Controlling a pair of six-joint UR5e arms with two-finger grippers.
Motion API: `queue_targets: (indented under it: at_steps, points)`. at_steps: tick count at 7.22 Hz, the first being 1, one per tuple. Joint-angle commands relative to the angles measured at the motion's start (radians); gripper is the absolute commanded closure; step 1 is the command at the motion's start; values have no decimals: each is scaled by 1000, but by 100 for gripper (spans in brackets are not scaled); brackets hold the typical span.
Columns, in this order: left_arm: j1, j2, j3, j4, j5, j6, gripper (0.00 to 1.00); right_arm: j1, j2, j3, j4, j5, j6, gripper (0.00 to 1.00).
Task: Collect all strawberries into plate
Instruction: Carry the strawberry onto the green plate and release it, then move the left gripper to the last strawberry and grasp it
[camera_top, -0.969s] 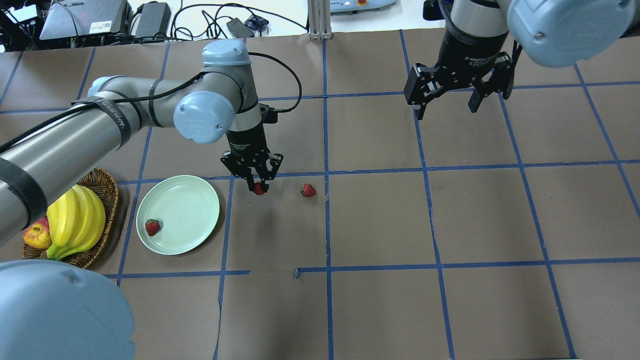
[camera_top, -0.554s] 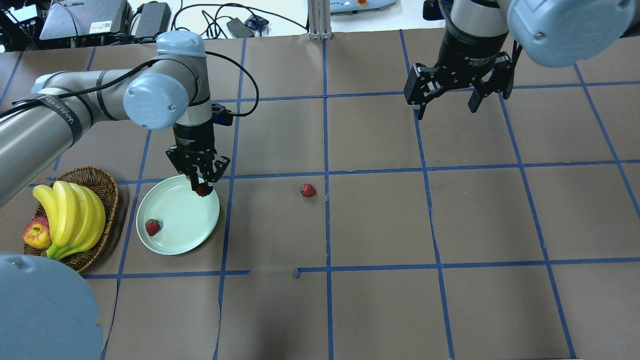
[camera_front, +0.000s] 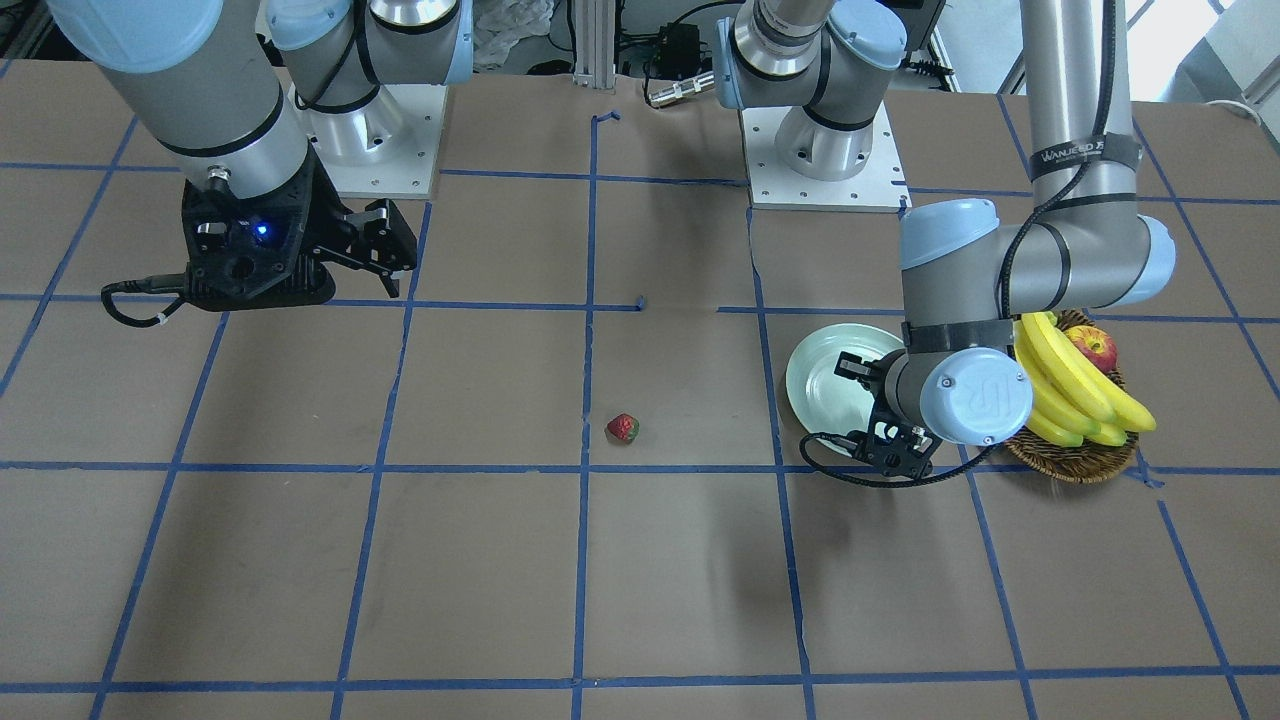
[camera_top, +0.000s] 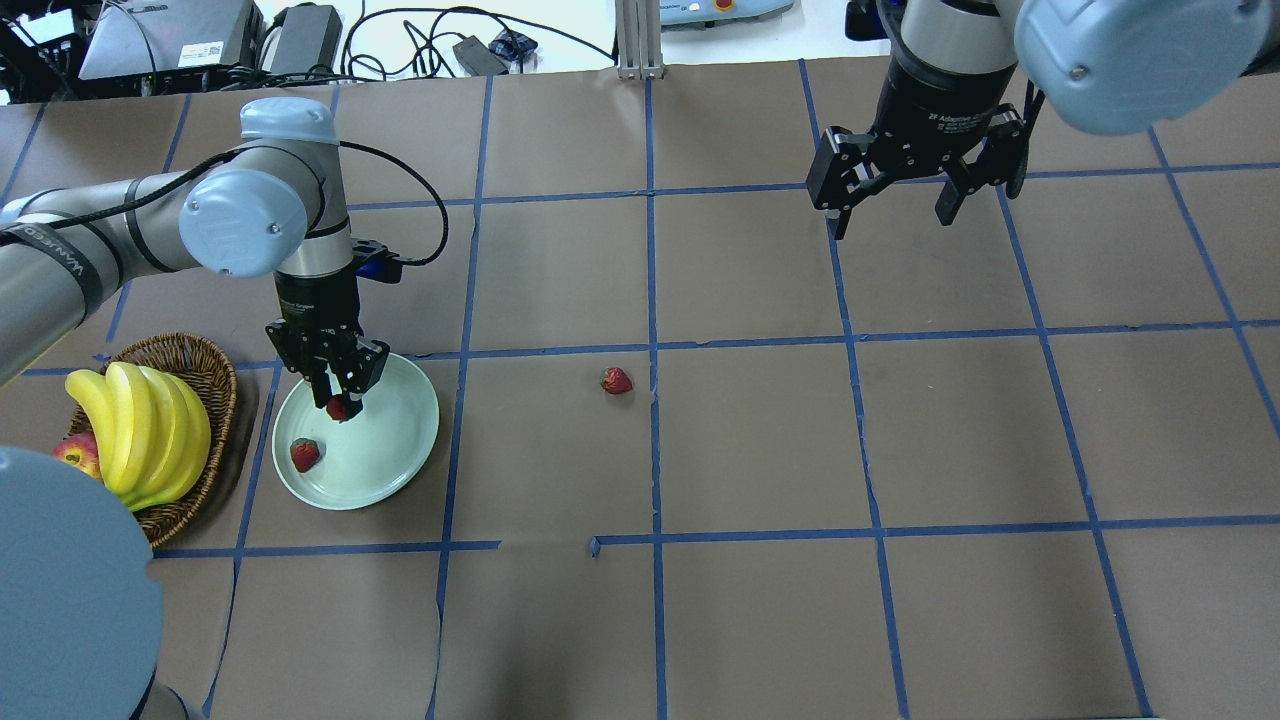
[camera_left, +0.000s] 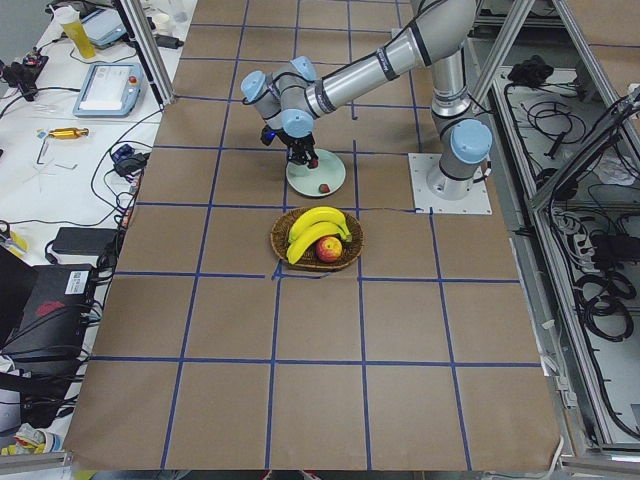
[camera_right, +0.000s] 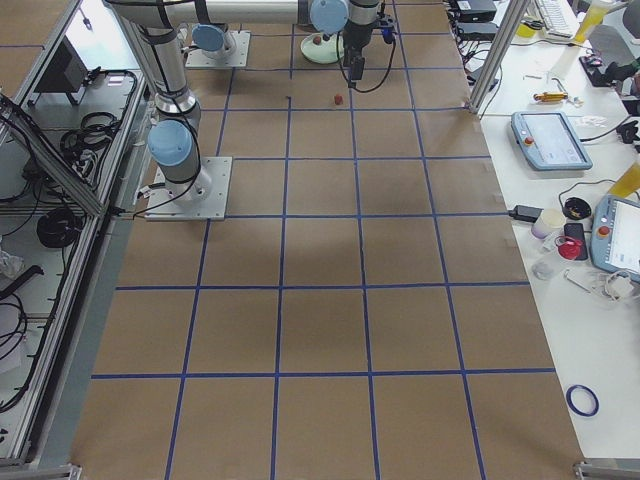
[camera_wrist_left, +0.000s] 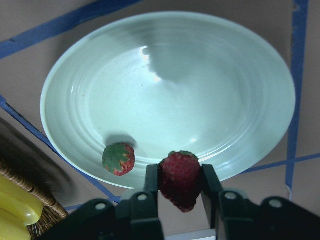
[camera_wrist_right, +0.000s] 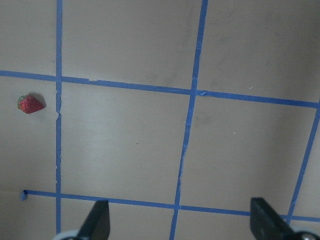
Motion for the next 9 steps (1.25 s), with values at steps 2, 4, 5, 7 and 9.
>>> queue_targets:
  at_steps: [2,4,5,7,9]
  points:
    - [-4,19,17,10,-71,-26,0,0,0,0,1,-3,0,0]
    - [-59,25,60,27,-226,-173,0,0,0,0,1,-3,0,0]
    - [-113,20,62,84,-284,-273,0,0,0,0,0,-4,0,0]
    - [-203,0,60,170,-433,-469,0,0,0,0,1,-4,0,0]
    - [-259,-62,53,240,-557,-592,0,0,0,0,1,-4,0,0]
